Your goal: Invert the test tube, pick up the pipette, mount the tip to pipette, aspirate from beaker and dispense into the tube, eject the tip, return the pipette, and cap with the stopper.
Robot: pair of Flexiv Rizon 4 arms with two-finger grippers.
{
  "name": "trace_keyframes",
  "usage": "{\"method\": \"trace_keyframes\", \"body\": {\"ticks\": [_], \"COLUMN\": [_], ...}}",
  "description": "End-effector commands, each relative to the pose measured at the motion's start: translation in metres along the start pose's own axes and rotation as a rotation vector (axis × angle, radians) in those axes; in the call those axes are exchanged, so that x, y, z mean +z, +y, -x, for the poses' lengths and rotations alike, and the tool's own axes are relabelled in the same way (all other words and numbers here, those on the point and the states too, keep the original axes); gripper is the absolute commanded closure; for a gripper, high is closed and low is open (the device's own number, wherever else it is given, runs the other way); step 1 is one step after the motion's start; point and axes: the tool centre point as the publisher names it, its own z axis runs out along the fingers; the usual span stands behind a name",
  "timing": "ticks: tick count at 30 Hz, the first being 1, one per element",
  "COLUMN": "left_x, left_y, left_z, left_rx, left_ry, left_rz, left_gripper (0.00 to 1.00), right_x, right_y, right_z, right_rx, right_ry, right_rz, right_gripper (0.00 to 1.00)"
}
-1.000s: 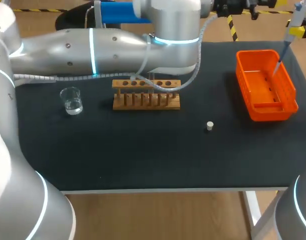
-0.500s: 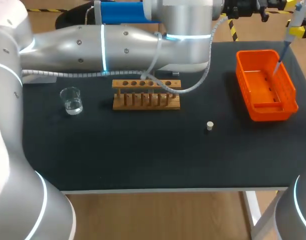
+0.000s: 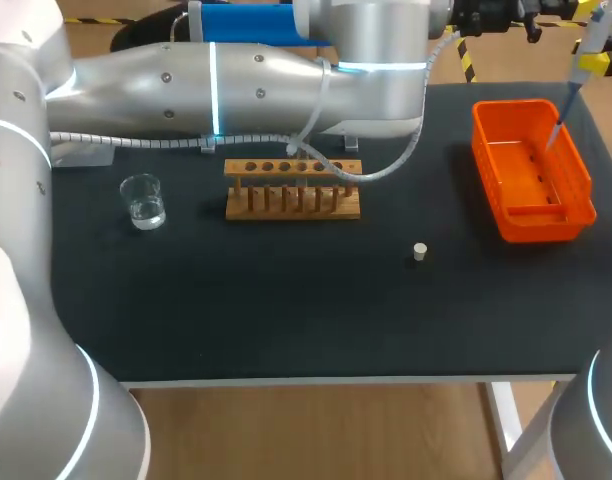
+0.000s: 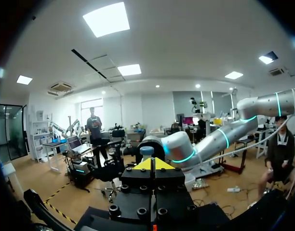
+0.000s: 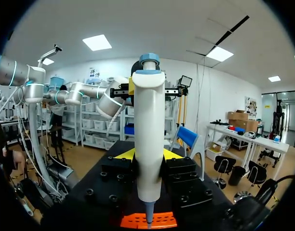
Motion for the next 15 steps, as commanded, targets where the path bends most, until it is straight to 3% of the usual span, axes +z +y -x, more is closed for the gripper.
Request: {"method": "trace_keyframes", "body": {"ticks": [1,15], "left_x": [0.004,0.007], "left_y": [-0.0001,0.0008], "left_z": [0.0044,0.0052], "left_rx": [-0.002,-0.01], "left_ry": [0.011,0.026], "left_rz": [0.005,0.004], "left_gripper": [1.0,1.0], "right_x": [0.0004,0.0004], "right_y": [0.0013,0.0013], "right_z": [-0.0009,-0.0009], "right_rx": [0.0,0.0], "right_ry": [-0.002,-0.002], "right_rz": [-0.004,-0.004], "right_gripper": [1.0,1.0]}}
